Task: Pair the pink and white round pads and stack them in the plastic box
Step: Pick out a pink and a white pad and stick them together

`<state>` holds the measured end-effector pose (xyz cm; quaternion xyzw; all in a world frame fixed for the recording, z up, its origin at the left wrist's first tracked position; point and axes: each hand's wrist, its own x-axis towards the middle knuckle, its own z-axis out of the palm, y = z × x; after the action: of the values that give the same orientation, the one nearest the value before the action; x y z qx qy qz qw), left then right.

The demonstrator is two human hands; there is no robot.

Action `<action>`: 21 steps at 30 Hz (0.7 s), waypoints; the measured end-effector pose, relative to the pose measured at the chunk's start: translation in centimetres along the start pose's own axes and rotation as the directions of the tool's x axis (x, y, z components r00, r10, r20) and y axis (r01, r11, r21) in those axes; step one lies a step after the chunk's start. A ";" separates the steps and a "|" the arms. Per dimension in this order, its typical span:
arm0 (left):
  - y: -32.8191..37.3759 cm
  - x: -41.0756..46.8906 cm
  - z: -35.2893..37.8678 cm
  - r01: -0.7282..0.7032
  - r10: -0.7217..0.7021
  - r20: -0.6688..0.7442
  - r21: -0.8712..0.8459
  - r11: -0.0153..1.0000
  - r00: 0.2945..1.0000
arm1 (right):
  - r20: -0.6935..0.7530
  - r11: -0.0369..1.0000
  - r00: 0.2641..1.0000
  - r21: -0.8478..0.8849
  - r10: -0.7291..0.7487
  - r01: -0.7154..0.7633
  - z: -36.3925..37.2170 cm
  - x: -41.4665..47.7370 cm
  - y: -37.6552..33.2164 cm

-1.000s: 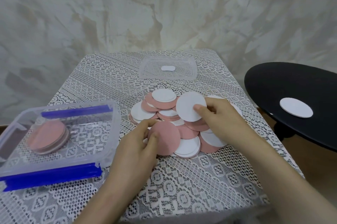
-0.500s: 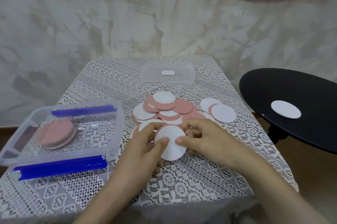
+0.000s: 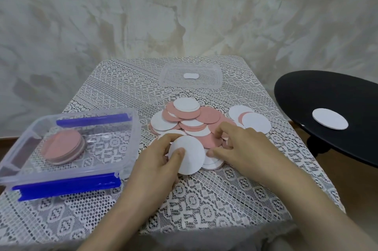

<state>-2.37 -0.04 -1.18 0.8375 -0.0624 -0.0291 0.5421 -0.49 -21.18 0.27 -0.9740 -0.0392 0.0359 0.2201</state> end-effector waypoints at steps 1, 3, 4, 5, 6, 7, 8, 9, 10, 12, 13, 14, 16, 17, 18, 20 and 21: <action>0.0 0.0 0.0 -0.001 0.001 -0.001 0.003 1.000 1.000 | -0.004 1.000 1.000 0.011 -0.017 0.017 0.1 0.1 0.1; -0.1 0.0 0.0 -0.001 0.001 -0.005 0.006 1.000 1.000 | -0.015 0.998 0.999 0.033 -0.045 0.045 0.1 0.2 0.2; -0.1 0.0 -0.1 -0.004 0.004 -0.004 0.007 1.000 1.000 | -0.020 0.998 0.998 0.040 -0.051 0.052 0.0 0.2 0.3; -0.1 0.0 -0.1 -0.008 0.008 -0.002 0.010 1.000 1.000 | -0.019 0.997 0.998 0.047 -0.059 0.060 -0.1 0.2 0.3; 0.0 0.0 -0.1 -0.010 0.010 0.000 0.014 1.000 1.000 | -0.012 0.996 0.998 0.053 -0.069 0.069 -0.2 0.1 0.3; 0.0 0.0 -0.2 -0.009 0.009 0.000 0.016 1.000 1.000 | -0.006 0.995 0.997 0.064 -0.076 0.076 -0.2 0.0 0.3; 0.0 0.0 -0.2 -0.007 0.007 0.000 0.016 1.000 1.000 | -0.001 0.994 0.997 0.082 -0.079 0.079 -0.3 -0.2 0.2; 0.0 0.1 -0.2 -0.005 0.005 -0.001 0.015 1.000 1.000 | 0.002 0.992 0.997 0.101 -0.077 0.077 -0.3 -0.3 0.2; 0.1 0.0 -0.2 -0.004 0.004 -0.001 0.013 1.000 1.000 | 0.006 0.991 0.997 0.112 -0.076 0.075 -0.4 -0.4 0.2; 0.1 0.0 -0.2 0.001 -0.001 -0.001 0.007 1.000 1.000 | 0.017 0.991 0.998 0.117 -0.063 0.061 -0.3 -0.6 0.1; 0.1 0.0 -0.2 0.004 -0.004 -0.002 0.004 1.000 1.000 | 0.027 0.992 0.998 0.115 -0.052 0.048 -0.3 -0.7 0.0; 0.2 0.0 -0.1 0.007 -0.007 -0.003 0.002 1.000 1.000 | 0.039 0.994 0.999 0.107 -0.038 0.034 -0.3 -0.7 0.0; 0.3 -0.1 -0.1 0.015 -0.015 0.000 -0.001 1.000 1.000 | 0.057 0.997 0.998 0.077 -0.008 0.003 -0.4 -0.8 -0.3; 0.3 -0.2 -0.1 0.021 -0.021 0.002 -0.006 1.000 1.000 | 0.057 0.998 0.998 0.055 0.005 -0.008 -0.4 -0.8 -0.4; 0.4 -0.2 -0.1 0.028 -0.028 0.003 -0.012 1.000 1.000 | 0.055 0.999 0.998 0.037 0.014 -0.016 -0.4 -0.8 -0.5; 0.4 -0.3 -0.1 0.042 -0.042 0.006 -0.018 0.999 0.999 | 0.050 0.999 0.998 0.027 0.026 -0.027 -0.4 -0.9 -0.6; 0.4 -0.3 -0.1 0.049 -0.049 0.010 -0.017 0.999 0.999 | 0.051 0.999 0.998 0.030 0.032 -0.034 -0.4 -0.8 -0.6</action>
<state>-2.70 -0.05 -0.80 0.8338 -0.0441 -0.0468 0.5483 -1.32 -20.86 0.98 -0.9698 -0.0282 0.0647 0.2334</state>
